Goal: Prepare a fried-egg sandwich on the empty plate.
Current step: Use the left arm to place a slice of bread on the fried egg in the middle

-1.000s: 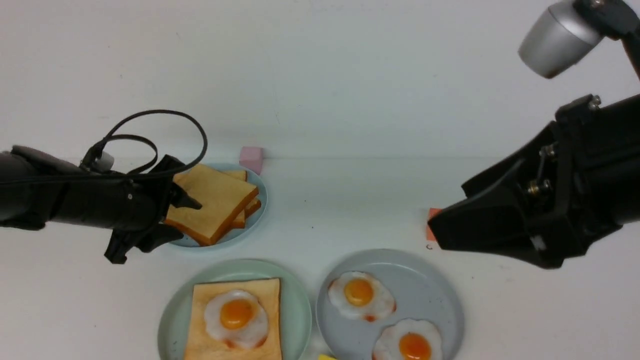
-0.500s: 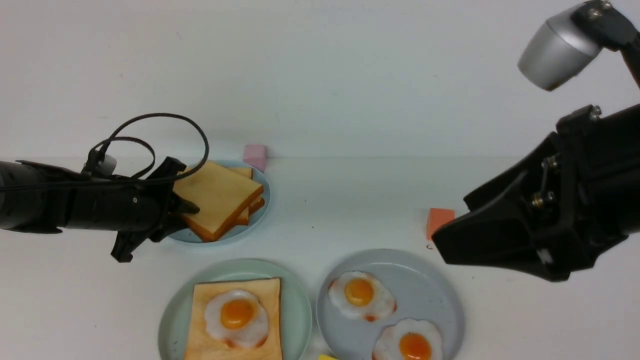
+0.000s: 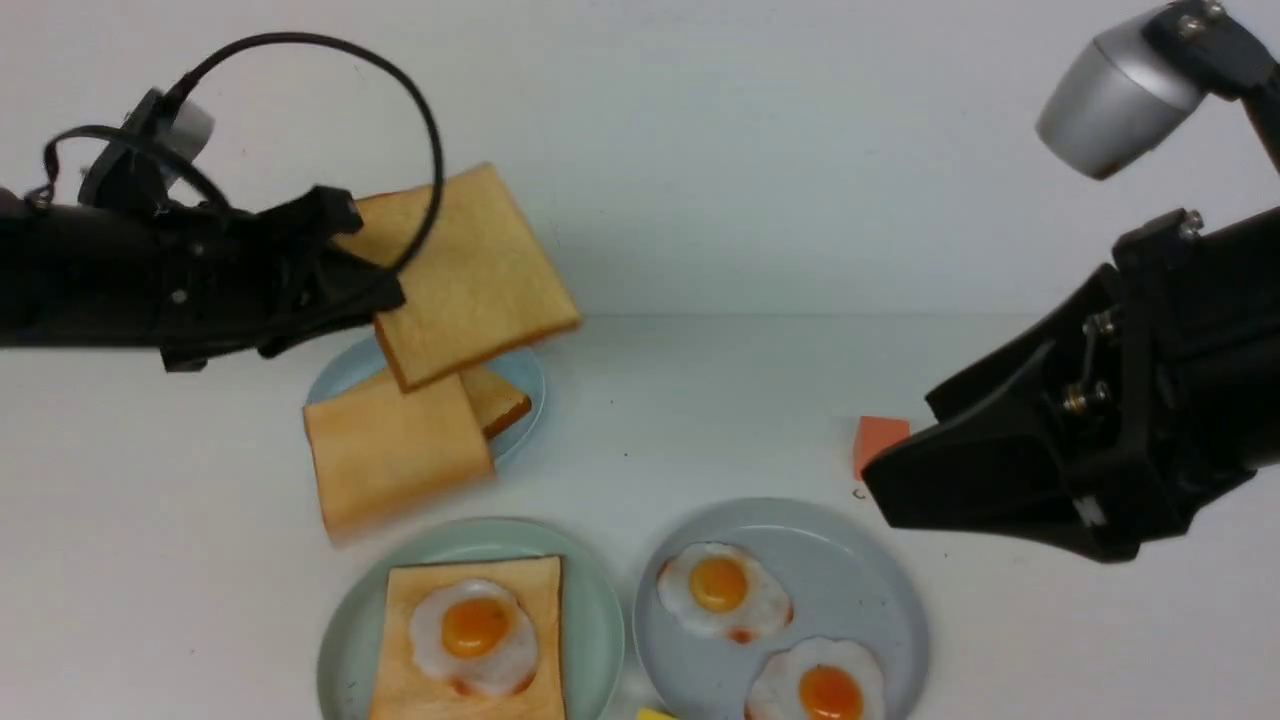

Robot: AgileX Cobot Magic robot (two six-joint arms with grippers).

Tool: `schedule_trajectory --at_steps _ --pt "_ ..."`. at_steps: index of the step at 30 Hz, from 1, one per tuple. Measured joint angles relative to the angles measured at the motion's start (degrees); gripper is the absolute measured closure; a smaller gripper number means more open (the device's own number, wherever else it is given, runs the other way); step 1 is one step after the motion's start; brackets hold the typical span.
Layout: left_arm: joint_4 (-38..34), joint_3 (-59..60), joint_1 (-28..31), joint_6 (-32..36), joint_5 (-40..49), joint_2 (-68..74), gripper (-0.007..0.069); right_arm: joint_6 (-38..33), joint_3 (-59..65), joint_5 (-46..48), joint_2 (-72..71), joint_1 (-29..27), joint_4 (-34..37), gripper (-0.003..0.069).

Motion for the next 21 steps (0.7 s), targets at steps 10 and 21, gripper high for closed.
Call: schedule_trajectory --at_steps 10,21 --pt "12.6 0.0 0.0 -3.3 4.5 3.9 0.0555 0.0 0.0 0.0 0.0 0.0 0.9 0.0141" --pt "18.1 5.1 0.0 0.2 13.8 13.1 0.0555 0.0 0.0 0.0 0.0 0.0 1.0 0.0141"
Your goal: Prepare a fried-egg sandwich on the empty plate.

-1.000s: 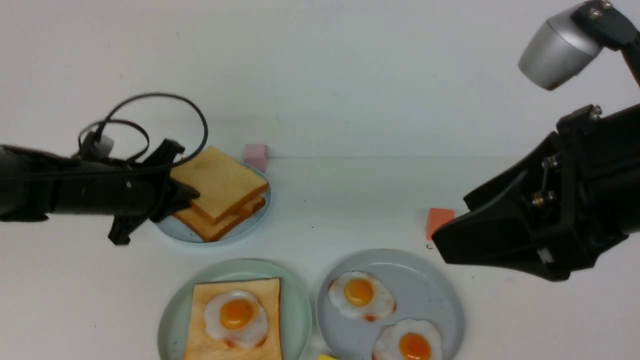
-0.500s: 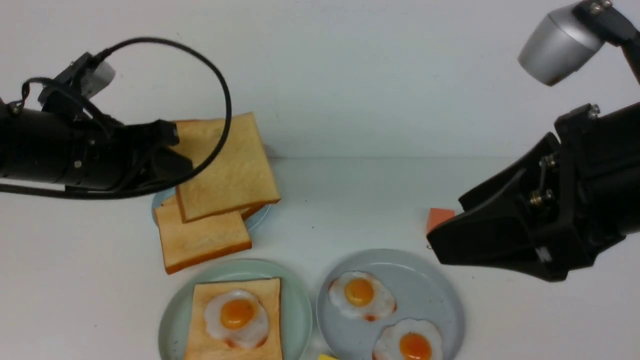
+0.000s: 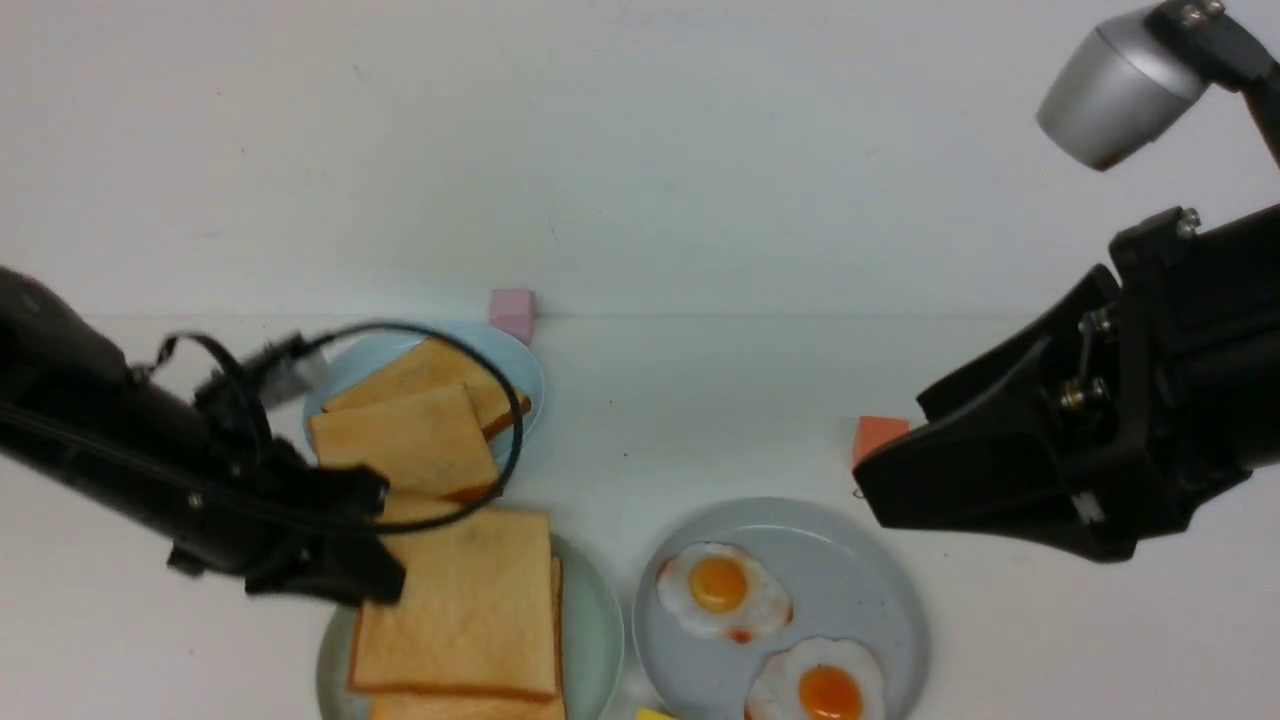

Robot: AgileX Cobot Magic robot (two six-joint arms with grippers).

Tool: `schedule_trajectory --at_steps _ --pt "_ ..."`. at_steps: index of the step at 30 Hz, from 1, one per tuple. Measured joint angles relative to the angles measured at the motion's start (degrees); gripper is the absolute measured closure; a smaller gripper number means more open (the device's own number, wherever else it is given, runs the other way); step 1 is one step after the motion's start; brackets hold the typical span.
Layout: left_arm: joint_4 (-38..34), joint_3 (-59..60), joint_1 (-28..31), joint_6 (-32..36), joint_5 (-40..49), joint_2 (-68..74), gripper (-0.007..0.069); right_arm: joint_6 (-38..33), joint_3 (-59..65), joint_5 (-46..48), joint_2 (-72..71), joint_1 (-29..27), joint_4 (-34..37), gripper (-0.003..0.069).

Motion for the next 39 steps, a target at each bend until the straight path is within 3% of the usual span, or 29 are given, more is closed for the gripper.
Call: schedule_trajectory --at_steps 10,17,20,25,27,30,34,35,38,39 --pt "-4.5 0.8 0.0 1.2 -3.6 5.7 0.0539 0.0 0.0 -0.1 0.0 0.0 0.0 0.0141" --pt "-1.4 0.8 0.0 -1.2 -2.9 3.1 0.035 0.0 0.0 -0.5 0.0 0.0 -0.1 0.0175" --pt "2.3 0.8 0.0 -5.1 -2.0 -1.8 0.0228 0.1 0.0 -1.2 0.0 0.0 -0.5 0.0291" --pt "6.8 -1.5 0.0 -12.2 3.3 -10.4 0.0136 7.4 0.0 -0.5 -0.6 -0.7 -7.6 0.061" --pt "6.8 -2.9 0.0 -13.6 5.4 -14.0 0.0132 11.6 0.0 0.1 -1.1 -1.8 -12.9 0.0664" --pt "5.4 -3.5 -0.1 -14.3 7.0 -19.7 0.0146 15.0 1.4 -0.7 -3.3 -3.6 -19.1 0.067" --pt "5.2 -3.4 -2.9 -14.4 7.3 -26.8 0.0213 15.9 7.6 -6.6 -9.9 -4.0 -20.9 0.0669" --pt "5.5 -3.3 -4.2 -14.5 7.4 -28.4 0.0238 15.9 9.8 -8.7 -11.9 -4.0 -20.9 0.0669" --pt "7.3 -1.0 -12.0 -15.6 8.1 -36.0 0.0411 16.1 23.4 -21.1 -23.0 -4.0 -20.8 0.0669" --pt "7.5 -0.6 -12.9 -15.9 8.1 -36.9 0.0421 16.1 24.1 -22.5 -24.3 -4.0 -20.8 0.0669"
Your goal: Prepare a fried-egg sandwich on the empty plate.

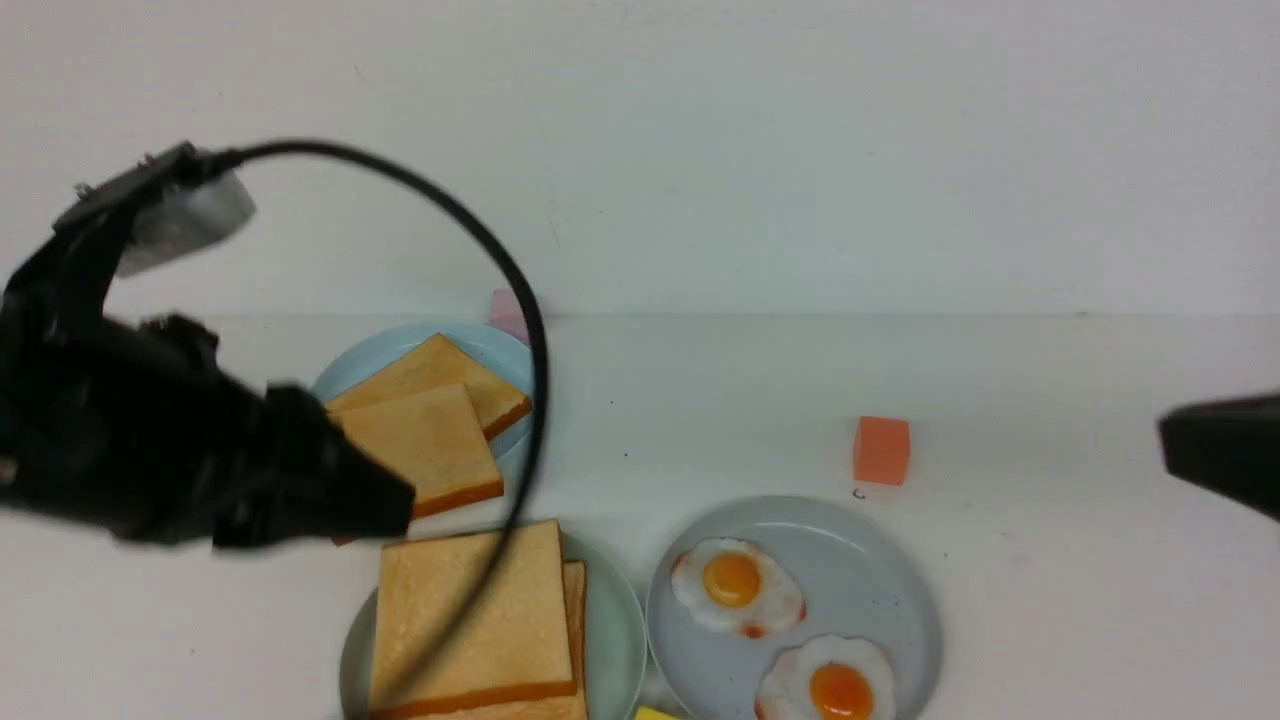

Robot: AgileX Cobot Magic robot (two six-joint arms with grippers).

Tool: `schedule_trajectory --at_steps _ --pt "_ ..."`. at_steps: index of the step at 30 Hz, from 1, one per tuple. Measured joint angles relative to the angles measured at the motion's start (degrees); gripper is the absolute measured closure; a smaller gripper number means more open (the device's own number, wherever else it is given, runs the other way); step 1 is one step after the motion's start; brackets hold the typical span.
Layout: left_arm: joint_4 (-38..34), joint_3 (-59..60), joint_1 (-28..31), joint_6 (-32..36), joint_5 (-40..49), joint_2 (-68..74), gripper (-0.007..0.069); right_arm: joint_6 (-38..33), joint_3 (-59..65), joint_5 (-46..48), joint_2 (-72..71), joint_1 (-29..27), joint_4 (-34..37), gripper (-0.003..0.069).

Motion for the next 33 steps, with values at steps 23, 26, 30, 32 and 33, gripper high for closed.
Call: schedule_trajectory --at_steps 23,26,30,32,33 --pt "6.5 22.4 -12.7 -11.3 -9.9 -35.7 0.0638 0.1 35.1 -39.0 -25.4 0.0 0.9 0.0661" --pt "6.5 22.5 -12.7 -11.3 -9.9 -35.7 0.0638 0.1 35.1 -39.0 -25.4 0.0 1.0 0.0658" --pt "6.5 22.5 -12.7 -11.3 -9.9 -35.7 0.0638 0.1 35.1 -39.0 -25.4 0.0 1.1 0.0657" --pt "7.1 22.5 -12.7 -10.5 -10.2 -36.0 0.0638 0.1 35.1 -39.0 -25.4 0.0 1.1 0.0655" --pt "9.8 23.1 -12.5 -8.6 -12.2 -37.4 0.0638 0.1 35.1 -39.0 -25.4 0.0 1.1 0.0655"
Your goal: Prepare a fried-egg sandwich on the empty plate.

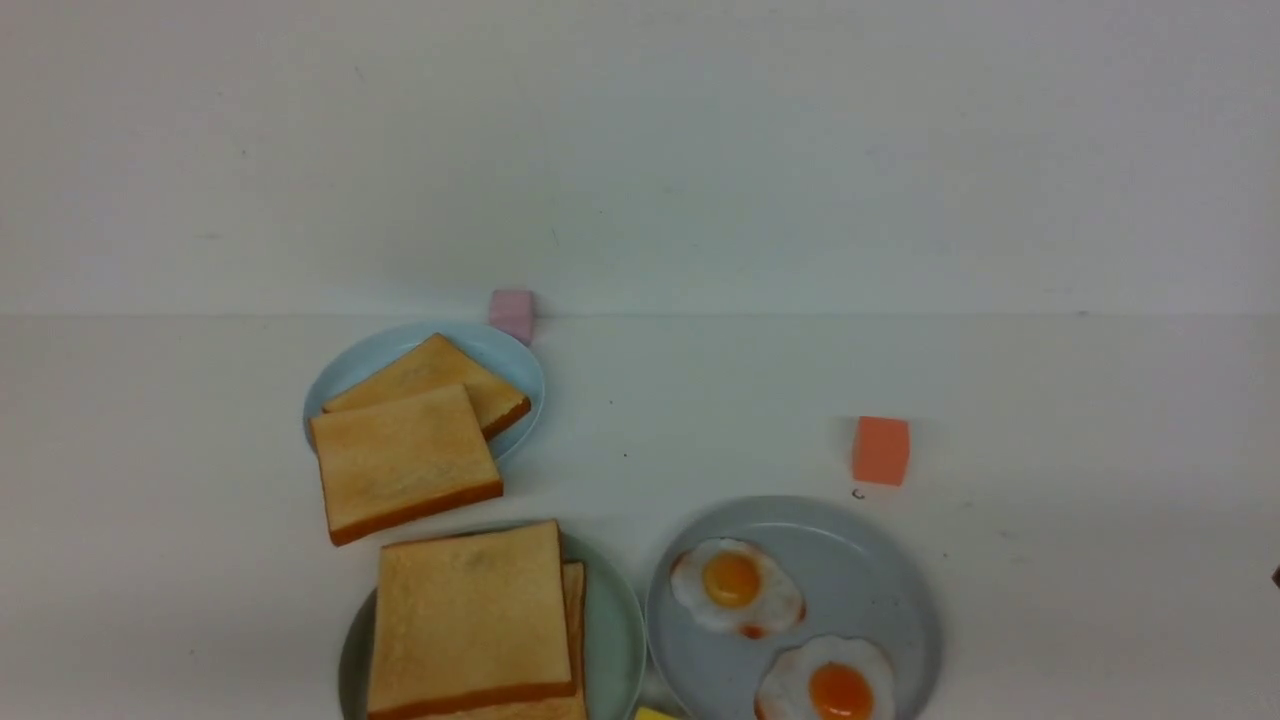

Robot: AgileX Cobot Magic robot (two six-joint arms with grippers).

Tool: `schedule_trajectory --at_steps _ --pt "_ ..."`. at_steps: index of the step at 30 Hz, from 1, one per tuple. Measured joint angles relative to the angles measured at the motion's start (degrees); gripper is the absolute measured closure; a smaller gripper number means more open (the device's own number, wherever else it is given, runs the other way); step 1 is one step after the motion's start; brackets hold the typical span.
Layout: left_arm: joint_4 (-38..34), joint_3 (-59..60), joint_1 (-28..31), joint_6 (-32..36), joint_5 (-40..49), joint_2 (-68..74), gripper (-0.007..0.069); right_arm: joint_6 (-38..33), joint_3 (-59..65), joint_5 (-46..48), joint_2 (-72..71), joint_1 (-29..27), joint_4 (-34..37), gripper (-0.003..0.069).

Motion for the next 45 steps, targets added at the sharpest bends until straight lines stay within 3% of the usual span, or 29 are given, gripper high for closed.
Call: schedule_trajectory --at_steps 4,9,12,20,45 --pt "8.9 3.3 2.5 -0.8 -11.6 -5.6 0.0638 0.0 0.0 0.0 0.0 0.0 0.0 0.0653" --pt "24.8 14.4 9.2 -15.1 -26.4 -15.2 0.0638 0.0 0.0 0.0 0.0 0.0 0.0 0.065" --pt "28.4 20.2 12.0 -20.4 -27.3 -20.3 0.0638 0.0 0.0 0.0 0.0 0.0 0.0 0.0648" --pt "27.2 33.3 16.6 -23.5 -23.7 -24.1 0.0634 0.1 0.0 0.0 0.0 0.0 0.0 0.0641" --pt "27.0 33.5 16.6 -23.4 -23.0 -24.1 0.0617 0.2 0.0 0.2 0.0 0.0 0.0 0.0606"
